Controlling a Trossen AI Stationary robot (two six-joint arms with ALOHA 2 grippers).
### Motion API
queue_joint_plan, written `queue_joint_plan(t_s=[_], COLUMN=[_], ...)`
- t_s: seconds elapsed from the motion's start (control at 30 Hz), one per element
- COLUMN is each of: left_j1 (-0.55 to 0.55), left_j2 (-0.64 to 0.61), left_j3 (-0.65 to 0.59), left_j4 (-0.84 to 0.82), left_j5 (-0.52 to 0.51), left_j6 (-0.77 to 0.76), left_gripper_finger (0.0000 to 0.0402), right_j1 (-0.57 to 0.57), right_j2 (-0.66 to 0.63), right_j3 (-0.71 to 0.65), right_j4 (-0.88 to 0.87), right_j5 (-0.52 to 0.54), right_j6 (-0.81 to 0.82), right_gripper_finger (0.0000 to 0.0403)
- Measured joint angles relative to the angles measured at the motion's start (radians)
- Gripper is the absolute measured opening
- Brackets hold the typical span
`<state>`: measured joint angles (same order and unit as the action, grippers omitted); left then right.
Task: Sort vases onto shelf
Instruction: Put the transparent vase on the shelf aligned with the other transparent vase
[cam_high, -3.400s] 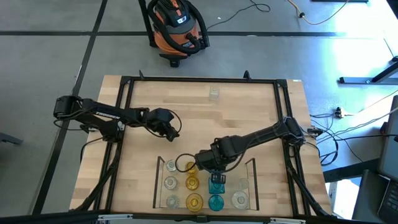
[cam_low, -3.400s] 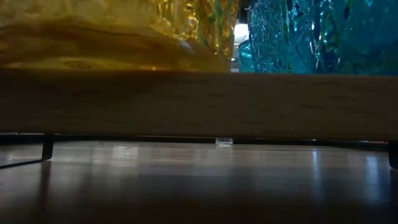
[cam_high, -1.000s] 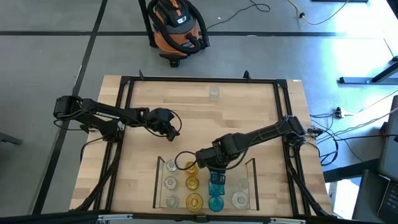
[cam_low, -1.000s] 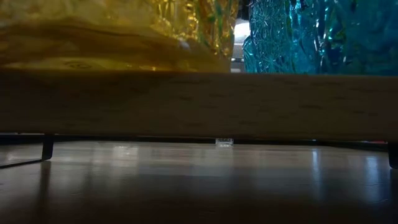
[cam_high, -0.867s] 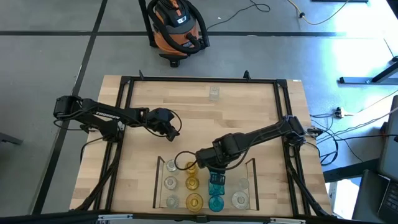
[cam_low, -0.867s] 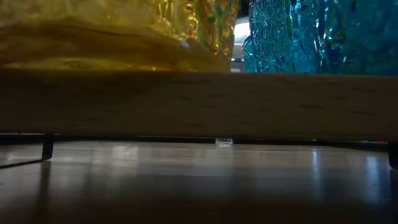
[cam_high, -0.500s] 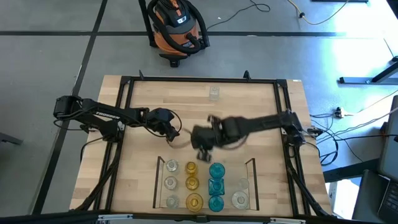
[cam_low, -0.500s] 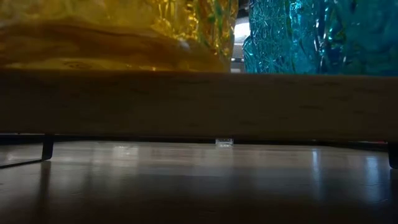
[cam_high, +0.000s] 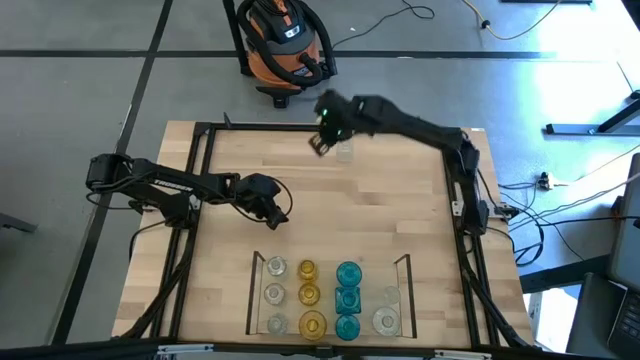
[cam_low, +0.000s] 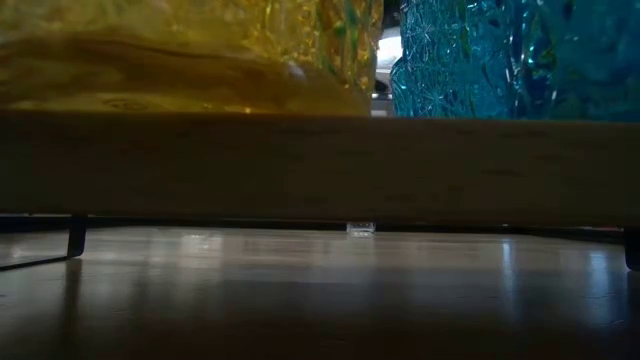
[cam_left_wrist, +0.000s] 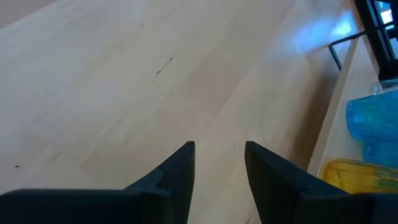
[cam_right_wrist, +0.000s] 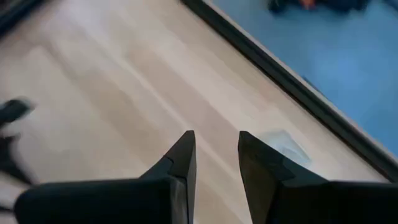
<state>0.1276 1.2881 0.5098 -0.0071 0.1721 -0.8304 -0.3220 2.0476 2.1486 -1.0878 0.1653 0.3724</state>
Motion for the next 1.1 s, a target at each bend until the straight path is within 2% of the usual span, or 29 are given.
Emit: queue_joint_plan(t_s=[0.13,0.27,0.6,0.83,1.1], left_j1=[0.000,0.000,0.001,0.001,0.001], left_j2=[0.000,0.000,0.000,0.000,0.000], left_j3=[0.000,0.000,0.000,0.000,0.000], left_j4=[0.000,0.000,0.000,0.000,0.000], left_j5=[0.015,0.014,0.003,0.002,0.001], left_j6=[0.003,0.016,0.024,0.021,0.021], left_gripper_finger=[0.0133,0.0133,0.0133,0.0133,0.0133], right_j1=[-0.109,-0.155,-0.170,-0.169,-0.169], right_j2=[0.001,0.001,0.001,0.001,0.001], right_j3=[-0.039,-0.079,-0.211,-0.277,-0.281], right_j4=[-0.053,-0.079,0.013,0.019,0.033], right_j5=[-0.028,-0.026,-0.065,-0.023,0.034], right_j6=[0.038,0.089,0.270,0.363,0.490], right_gripper_finger=[0.0088,0.0088,0.0088,0.0088,0.0088])
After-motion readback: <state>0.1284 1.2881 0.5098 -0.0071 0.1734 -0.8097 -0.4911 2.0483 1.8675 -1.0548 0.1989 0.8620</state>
